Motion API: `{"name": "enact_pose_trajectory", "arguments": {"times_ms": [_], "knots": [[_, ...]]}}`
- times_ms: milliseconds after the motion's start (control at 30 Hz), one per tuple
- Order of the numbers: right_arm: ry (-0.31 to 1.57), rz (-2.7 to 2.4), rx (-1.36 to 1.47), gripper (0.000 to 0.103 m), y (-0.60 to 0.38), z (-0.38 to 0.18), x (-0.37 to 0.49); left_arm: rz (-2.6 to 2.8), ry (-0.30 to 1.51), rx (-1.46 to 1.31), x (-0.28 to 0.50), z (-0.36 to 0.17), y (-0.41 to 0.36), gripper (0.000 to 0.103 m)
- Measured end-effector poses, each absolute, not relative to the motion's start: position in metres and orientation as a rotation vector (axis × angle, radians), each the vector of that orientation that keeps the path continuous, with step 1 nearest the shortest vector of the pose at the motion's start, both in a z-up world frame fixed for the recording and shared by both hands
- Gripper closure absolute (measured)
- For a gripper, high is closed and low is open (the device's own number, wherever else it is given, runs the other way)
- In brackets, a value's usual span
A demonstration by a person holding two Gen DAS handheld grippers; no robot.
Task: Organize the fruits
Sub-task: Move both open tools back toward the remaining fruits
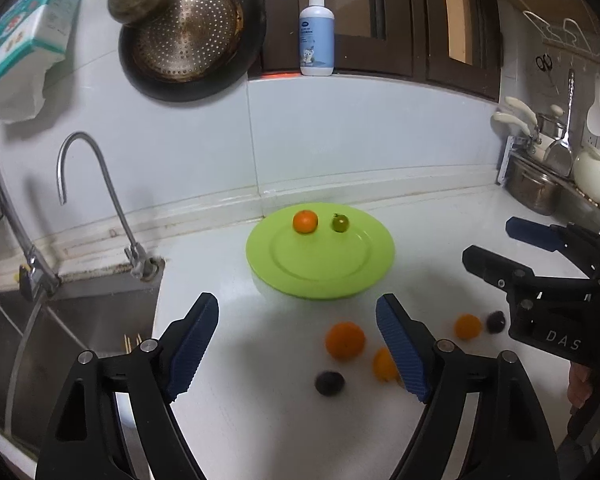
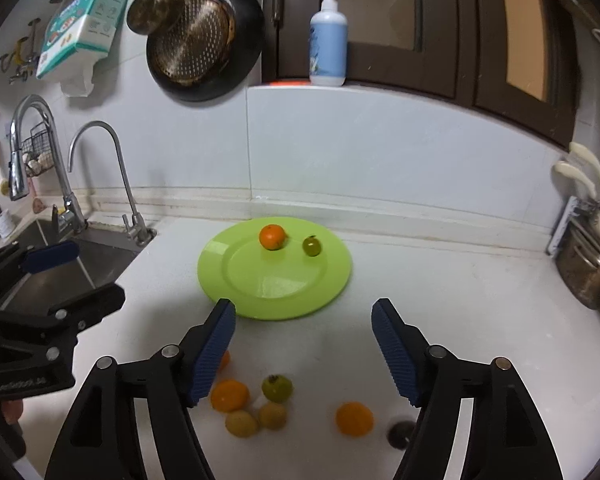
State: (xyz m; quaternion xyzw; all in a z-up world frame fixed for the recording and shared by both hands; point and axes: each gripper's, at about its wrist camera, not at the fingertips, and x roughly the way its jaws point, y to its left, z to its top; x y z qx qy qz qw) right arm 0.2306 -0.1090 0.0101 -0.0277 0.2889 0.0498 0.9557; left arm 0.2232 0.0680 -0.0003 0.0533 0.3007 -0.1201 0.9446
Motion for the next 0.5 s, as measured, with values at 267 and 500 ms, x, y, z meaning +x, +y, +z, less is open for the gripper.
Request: {"name": "enact_pose_trajectory", "arguments": {"times_ms": [267, 500], "knots": [[0.543, 0.057, -0.11, 0.032, -0.118, 0.012, 0.191, -0.212, 0.578, 0.104, 0.191, -0.002, 0.058, 0.02], [0.538, 0.024, -0.104, 0.032, -0.133, 0.007, 0.172, -0.178, 0.56, 0.118, 0.173, -0.009, 0.05, 0.02]]}}
